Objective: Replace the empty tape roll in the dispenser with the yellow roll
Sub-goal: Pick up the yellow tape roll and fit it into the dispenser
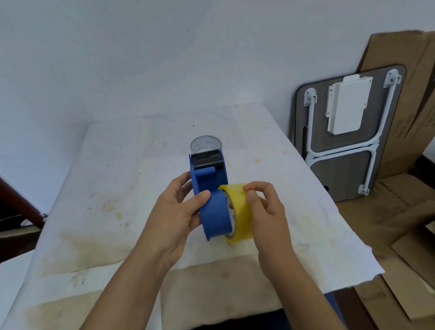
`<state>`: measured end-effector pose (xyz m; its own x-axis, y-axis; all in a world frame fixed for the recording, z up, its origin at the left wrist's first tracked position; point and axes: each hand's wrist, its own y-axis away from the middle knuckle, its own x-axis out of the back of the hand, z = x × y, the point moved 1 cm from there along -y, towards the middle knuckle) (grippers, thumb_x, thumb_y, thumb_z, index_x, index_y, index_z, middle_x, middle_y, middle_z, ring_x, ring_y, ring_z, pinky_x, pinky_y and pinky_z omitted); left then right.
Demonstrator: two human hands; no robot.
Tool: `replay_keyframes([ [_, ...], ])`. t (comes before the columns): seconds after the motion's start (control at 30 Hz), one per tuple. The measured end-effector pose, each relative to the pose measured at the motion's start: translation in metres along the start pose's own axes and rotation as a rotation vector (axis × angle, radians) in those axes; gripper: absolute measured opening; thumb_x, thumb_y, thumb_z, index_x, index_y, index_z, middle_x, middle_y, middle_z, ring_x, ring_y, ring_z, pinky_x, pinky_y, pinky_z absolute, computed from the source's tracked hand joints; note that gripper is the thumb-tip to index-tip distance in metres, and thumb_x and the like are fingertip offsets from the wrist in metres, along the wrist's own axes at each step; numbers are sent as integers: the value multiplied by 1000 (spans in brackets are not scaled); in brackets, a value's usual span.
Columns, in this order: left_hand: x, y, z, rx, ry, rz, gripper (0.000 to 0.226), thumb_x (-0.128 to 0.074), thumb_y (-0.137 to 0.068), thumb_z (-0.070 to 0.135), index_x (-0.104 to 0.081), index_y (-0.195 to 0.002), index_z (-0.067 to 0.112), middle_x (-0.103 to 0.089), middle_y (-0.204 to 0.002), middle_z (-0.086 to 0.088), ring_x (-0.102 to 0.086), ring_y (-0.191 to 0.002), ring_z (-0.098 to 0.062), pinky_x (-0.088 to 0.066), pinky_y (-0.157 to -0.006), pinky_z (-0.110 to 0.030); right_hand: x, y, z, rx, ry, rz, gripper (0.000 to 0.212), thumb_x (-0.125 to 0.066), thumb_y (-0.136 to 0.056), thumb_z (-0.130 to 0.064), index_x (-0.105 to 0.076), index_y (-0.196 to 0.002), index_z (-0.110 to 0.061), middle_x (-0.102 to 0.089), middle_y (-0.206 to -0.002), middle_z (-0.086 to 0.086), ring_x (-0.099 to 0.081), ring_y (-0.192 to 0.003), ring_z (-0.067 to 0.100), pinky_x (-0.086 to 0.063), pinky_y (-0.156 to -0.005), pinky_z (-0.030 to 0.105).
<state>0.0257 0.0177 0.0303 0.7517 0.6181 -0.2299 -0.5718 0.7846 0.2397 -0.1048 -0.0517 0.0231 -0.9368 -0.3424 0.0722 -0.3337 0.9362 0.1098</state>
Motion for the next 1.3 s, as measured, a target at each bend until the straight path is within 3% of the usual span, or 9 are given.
replay_keyframes([
  [0.27, -6, -2, -4, -161, -208, 74, 54, -61, -95, 4, -50, -144, 24, -59, -138, 8, -64, -112, -10, -59, -90, -37, -1, 2, -3, 29, -44, 16, 17, -40, -101, -27, -55, -94, -31, -55, -92, -13, -51, -84, 3, -41, -62, 21],
  [0.4, -9, 2, -6, -256, -304, 90, 50, -60, -97, 8, -52, -140, 32, -61, -122, 23, -63, -94, 18, -56, -74, -16, -3, -1, -4, 69, -39, 15, 18, -43, -100, -25, -58, -91, -30, -55, -97, -17, -53, -85, -4, -43, -55, 7],
  [0.47, -10, 4, -7, -272, -328, 94, 51, -59, -97, 10, -50, -139, 36, -60, -120, 26, -61, -87, 25, -56, -75, -18, -3, -2, -4, 84, -29, 6, 18, -44, -99, -23, -59, -89, -29, -56, -98, -15, -54, -80, -11, -42, -52, 1],
  [0.67, -18, 9, -12, -284, -278, 98, 50, -57, -99, 12, -50, -142, 36, -58, -135, 22, -64, -102, 13, -57, -84, -17, -11, 1, -3, 47, -140, -34, 15, -48, -98, -23, -61, -91, -26, -61, -99, -14, -57, -79, -7, -43, -53, 5],
  [0.77, -19, 7, -18, -237, -233, 110, 45, -50, -103, 19, -49, -144, 37, -55, -145, 12, -62, -122, -11, -56, -98, -41, -14, 4, -2, 0, -240, -45, 14, -53, -96, -24, -65, -89, -26, -62, -97, -14, -58, -79, -10, -50, -60, 12],
  [0.87, -18, 5, -19, -211, -268, 85, 42, -44, -105, 23, -48, -144, 38, -59, -141, 9, -64, -119, -17, -55, -98, -46, -15, 4, 0, -14, -283, -7, 14, -56, -95, -26, -68, -87, -29, -64, -102, -13, -59, -92, 7, -52, -72, 29],
  [1.0, -17, 7, -12, -182, -435, -62, 44, -42, -105, 31, -40, -147, 44, -51, -145, 13, -58, -120, -4, -53, -87, -16, -15, 5, 5, -32, -322, 8, 10, -59, -93, -26, -69, -93, -24, -65, -112, -6, -62, -98, 13, -54, -74, 34],
  [1.13, -21, 11, -7, -141, -548, -195, 52, -50, -99, 42, -29, -144, 57, -42, -132, 16, -52, -111, 6, -48, -101, -28, -13, 6, 10, -47, -367, 33, 10, -59, -93, -22, -69, -95, -21, -66, -112, 0, -62, -98, 18, -52, -81, 37],
  [1.3, -23, 12, -14, -131, -476, -176, 69, -65, -93, 31, -22, -129, 70, -61, -112, 22, -65, -97, 7, -52, -70, -7, -13, 3, 10, -25, -413, 32, 15, -59, -93, -21, -68, -103, -28, -63, -112, 2, -65, -100, 20, -56, -82, 39],
])
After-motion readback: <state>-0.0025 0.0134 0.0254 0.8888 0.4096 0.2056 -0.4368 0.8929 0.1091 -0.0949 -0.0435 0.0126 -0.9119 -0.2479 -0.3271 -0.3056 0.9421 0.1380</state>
